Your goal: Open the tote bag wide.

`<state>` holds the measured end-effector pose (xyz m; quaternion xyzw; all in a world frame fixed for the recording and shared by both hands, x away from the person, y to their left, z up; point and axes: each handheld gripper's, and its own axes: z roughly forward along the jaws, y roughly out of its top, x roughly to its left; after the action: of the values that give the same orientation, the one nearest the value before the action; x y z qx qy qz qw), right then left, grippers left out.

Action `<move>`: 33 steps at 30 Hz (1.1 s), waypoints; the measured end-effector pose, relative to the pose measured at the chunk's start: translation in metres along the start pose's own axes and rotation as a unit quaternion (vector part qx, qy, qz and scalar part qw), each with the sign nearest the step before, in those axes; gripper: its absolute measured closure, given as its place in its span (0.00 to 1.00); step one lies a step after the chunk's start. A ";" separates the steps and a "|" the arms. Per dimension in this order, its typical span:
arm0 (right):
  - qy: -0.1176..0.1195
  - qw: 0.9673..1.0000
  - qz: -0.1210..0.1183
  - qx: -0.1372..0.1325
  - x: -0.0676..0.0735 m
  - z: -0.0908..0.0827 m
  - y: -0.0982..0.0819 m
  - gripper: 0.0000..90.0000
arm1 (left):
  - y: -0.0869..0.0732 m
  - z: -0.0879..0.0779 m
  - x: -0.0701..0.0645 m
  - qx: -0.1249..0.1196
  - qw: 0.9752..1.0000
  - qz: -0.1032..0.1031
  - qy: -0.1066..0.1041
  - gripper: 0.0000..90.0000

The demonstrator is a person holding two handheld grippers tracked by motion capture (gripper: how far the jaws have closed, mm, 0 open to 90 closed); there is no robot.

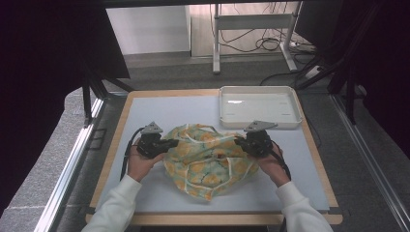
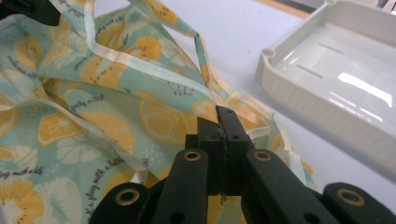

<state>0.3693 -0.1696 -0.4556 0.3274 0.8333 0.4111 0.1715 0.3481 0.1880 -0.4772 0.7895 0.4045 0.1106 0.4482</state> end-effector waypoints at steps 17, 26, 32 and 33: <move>-0.022 0.999 -0.010 -0.040 -0.004 0.005 0.026 0.99 | 0.011 -0.007 0.008 -0.026 0.999 -0.004 0.023 1.00; -0.043 0.998 -0.011 -0.053 -0.009 0.013 0.035 0.99 | 0.020 -0.011 0.011 -0.041 0.998 -0.005 0.039 1.00; -0.047 0.997 0.004 -0.056 -0.019 0.021 0.036 0.99 | 0.029 -0.006 0.014 -0.045 0.998 -0.004 0.049 1.00; -0.050 0.997 0.006 -0.056 -0.022 0.023 0.036 0.98 | 0.030 -0.004 0.014 -0.045 0.998 -0.002 0.053 1.00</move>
<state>0.4122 -0.1552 -0.4398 0.3422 0.7977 0.4410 0.2282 0.3717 0.1927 -0.4534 0.7609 0.4240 0.1694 0.4610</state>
